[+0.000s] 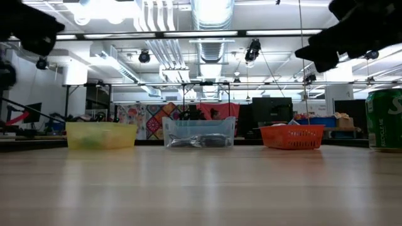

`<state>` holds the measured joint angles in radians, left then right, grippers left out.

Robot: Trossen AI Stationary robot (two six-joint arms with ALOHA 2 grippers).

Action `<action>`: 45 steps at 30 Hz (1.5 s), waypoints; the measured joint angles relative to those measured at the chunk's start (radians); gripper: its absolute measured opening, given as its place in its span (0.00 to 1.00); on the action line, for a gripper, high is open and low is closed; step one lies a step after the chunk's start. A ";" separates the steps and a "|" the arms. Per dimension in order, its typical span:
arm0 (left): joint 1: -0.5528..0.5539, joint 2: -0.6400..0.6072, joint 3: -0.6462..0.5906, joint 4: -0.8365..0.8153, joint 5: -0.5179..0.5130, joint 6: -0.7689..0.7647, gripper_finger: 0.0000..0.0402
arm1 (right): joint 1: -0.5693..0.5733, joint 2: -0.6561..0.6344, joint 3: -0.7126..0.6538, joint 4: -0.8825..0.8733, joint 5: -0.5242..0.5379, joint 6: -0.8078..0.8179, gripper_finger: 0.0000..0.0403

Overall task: Organize candy in baskets
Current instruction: Return to Home Position

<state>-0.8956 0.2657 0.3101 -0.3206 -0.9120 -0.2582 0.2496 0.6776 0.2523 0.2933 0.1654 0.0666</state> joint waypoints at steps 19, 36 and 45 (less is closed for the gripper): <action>-0.390 -0.058 -0.283 0.219 -0.637 -0.197 0.18 | -0.151 -0.510 -0.231 -0.028 -0.016 0.007 0.50; -0.100 -0.019 -0.254 0.662 -0.341 0.288 0.16 | -0.190 -0.675 -0.231 -0.158 -0.061 -0.059 0.50; 0.304 -0.084 -0.300 0.647 0.114 0.441 0.01 | -0.199 -0.677 -0.237 -0.156 -0.120 -0.059 0.50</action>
<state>-0.5911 0.1817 0.0100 0.3266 -0.7979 0.1826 0.0505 0.0002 0.0150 0.1371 0.0452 0.0074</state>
